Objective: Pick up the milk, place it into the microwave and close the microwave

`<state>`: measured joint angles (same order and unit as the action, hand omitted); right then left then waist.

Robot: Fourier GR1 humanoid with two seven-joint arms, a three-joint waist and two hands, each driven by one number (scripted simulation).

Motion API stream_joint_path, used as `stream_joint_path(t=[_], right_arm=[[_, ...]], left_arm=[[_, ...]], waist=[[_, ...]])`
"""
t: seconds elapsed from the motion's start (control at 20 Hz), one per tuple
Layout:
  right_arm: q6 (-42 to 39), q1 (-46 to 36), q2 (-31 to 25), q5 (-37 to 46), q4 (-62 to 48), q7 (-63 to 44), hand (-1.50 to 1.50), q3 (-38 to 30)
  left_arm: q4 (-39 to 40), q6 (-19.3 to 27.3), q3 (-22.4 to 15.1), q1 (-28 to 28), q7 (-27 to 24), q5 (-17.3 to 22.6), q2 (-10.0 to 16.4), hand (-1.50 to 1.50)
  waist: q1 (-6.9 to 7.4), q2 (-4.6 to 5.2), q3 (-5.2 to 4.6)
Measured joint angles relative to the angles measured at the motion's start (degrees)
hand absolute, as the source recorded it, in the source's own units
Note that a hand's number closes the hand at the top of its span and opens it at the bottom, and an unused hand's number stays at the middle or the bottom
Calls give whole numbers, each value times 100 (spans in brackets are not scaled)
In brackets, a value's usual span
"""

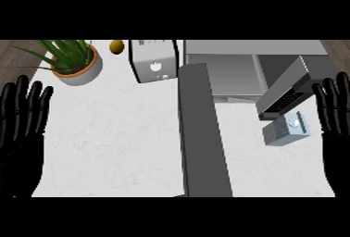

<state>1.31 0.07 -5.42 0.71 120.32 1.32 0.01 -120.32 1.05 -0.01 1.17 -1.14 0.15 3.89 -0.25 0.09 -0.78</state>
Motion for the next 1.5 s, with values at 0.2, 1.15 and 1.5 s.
stream_joint_path(t=[0.2,1.15,1.5], right_arm=[[-415,-174,-247,-547,-29,-147,-150,-263],[-1796,77,-594,-2851,106,-1004,-150,-643],[-1718,-145,-646,-2436,-427,-880,-150,-961]], left_arm=[[48,42,2,-115,107,-108,15,-150],[-471,-454,57,1517,-108,808,-189,-150],[-536,-692,133,1900,-357,891,-216,-150]], waist=[[14,-7,51],[48,-18,77],[53,-14,77]])
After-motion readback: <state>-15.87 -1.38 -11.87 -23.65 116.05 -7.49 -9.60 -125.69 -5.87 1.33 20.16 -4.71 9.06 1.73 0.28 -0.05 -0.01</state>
